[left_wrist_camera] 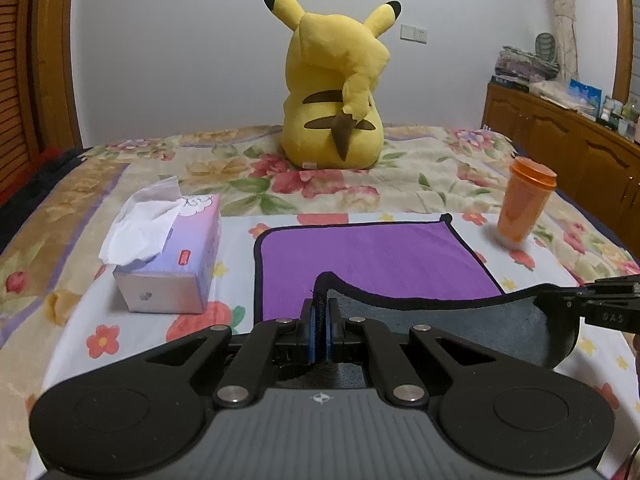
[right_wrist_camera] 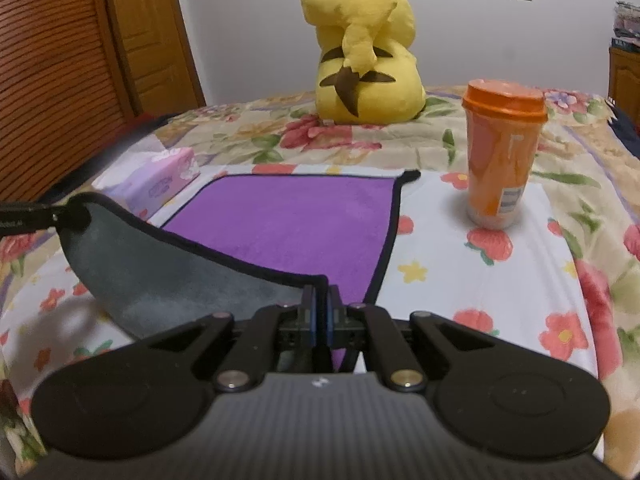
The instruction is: Fold towel
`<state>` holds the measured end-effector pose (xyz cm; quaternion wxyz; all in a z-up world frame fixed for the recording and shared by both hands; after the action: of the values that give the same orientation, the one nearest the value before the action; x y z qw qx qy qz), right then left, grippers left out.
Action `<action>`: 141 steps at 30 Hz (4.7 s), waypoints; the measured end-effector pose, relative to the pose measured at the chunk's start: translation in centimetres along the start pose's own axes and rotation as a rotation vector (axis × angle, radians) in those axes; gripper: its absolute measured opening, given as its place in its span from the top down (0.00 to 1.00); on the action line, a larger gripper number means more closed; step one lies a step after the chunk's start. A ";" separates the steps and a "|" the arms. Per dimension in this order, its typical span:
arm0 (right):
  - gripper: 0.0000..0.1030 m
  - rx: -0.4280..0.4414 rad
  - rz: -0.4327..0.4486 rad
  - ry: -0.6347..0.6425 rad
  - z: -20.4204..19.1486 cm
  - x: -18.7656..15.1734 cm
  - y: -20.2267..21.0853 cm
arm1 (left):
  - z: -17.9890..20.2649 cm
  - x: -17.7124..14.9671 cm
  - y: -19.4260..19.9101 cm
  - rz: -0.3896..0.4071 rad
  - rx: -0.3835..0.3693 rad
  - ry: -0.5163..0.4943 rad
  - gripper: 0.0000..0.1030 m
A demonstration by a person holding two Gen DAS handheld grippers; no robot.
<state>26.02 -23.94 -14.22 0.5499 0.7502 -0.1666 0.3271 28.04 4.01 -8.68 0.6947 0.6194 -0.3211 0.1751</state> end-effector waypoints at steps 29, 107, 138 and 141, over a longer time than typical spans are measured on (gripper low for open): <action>0.95 -0.025 0.035 0.041 0.7 3.6 -3.1 | -1.3 2.4 -3.0 -0.004 0.009 0.000 0.93; 0.52 -0.198 0.025 0.111 3.6 8.9 -10.2 | -3.1 6.2 -13.1 -0.004 0.077 0.023 0.55; 0.48 -0.135 0.046 0.036 0.8 3.6 0.4 | 2.4 2.4 -3.3 -0.001 0.105 -0.058 0.05; 0.35 -0.135 0.046 0.026 0.5 3.2 0.7 | 2.5 2.1 -2.6 0.014 0.119 -0.059 0.01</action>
<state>28.10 -24.34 -11.60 0.5937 0.7030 -0.1986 0.3374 30.64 0.78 -9.17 0.6456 0.6622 -0.3347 0.1805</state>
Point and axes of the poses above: each gripper's, at about its wrist camera, not at the fingertips, and y roughly against the way its jaws point, z to its right, x to its top, the point moved 6 cm from there along -y, roughly the way its jaws point, and after that the axes turned 14 degrees about -z, right-handed, at the moved point
